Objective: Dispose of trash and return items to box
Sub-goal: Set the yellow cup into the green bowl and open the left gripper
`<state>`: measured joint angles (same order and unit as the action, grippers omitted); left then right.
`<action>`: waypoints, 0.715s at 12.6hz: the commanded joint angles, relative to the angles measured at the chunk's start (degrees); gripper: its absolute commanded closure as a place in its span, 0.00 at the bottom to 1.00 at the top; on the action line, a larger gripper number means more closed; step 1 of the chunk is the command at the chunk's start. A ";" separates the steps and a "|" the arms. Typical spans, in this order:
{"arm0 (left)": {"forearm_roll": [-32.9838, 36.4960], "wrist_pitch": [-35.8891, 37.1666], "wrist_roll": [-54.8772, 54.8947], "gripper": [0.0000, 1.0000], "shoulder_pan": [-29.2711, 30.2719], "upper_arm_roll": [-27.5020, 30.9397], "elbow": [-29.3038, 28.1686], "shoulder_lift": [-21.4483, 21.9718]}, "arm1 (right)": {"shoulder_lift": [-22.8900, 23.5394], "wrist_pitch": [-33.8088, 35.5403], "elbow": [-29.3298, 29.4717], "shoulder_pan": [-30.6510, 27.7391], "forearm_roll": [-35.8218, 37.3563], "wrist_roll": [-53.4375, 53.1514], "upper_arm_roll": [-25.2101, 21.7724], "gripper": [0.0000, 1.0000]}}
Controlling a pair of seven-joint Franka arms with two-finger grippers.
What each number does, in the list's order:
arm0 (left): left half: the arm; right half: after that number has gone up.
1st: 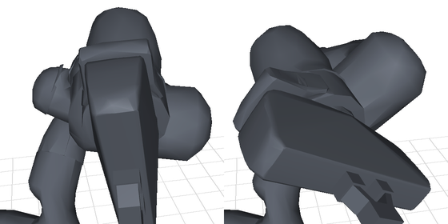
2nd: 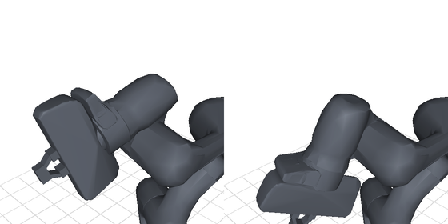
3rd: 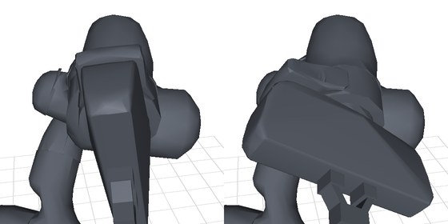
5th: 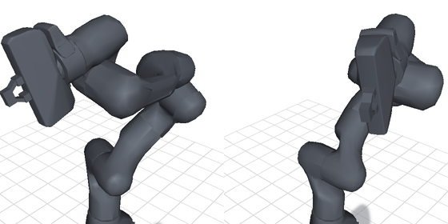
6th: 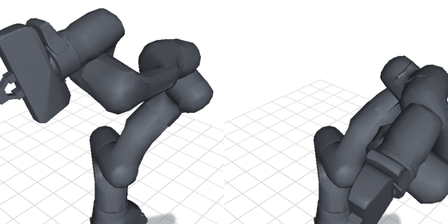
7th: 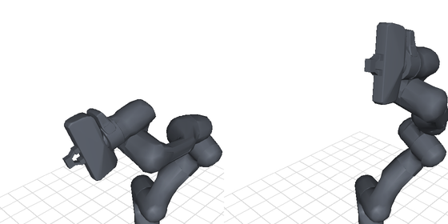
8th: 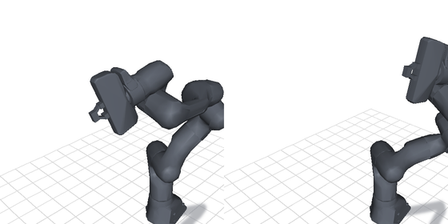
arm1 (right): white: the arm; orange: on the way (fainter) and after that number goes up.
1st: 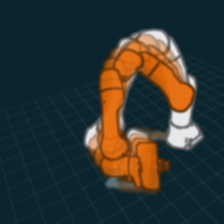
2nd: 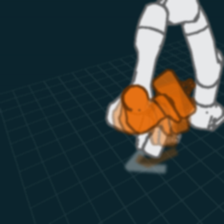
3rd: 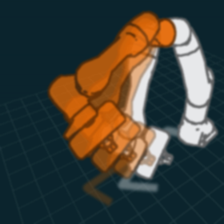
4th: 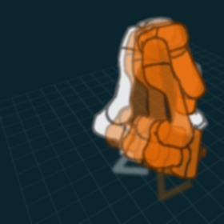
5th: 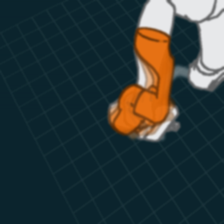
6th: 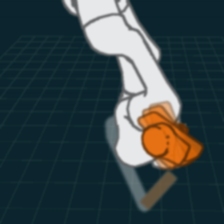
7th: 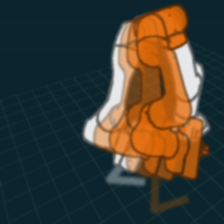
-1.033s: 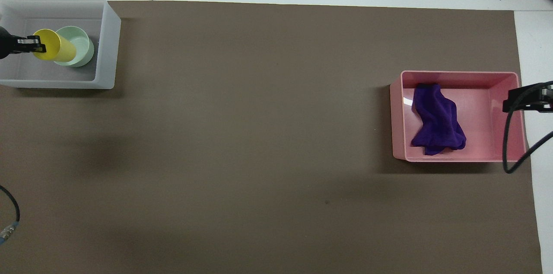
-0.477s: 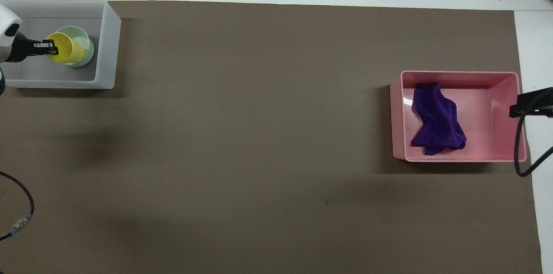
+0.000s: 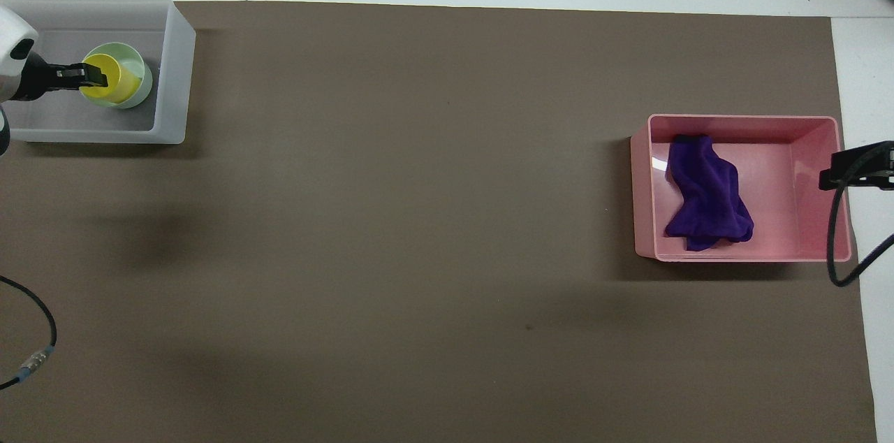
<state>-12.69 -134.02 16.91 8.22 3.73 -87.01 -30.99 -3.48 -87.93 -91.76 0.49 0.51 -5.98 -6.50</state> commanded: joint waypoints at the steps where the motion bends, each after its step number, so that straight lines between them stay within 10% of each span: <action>1: -0.59 5.32 1.29 0.00 -1.27 0.40 -1.93 6.53 | -1.53 0.31 -1.23 -1.28 -1.13 1.14 0.87 0.00; 9: 3.80 12.63 -1.68 0.00 -10.84 0.49 -19.94 30.44 | -1.61 0.31 -1.23 -1.28 -1.21 1.14 0.87 0.00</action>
<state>-10.97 -122.74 16.86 -0.62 3.48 -100.76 -7.01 -3.88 -87.93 -91.76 0.40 0.48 -5.98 -6.46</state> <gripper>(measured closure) 0.000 0.000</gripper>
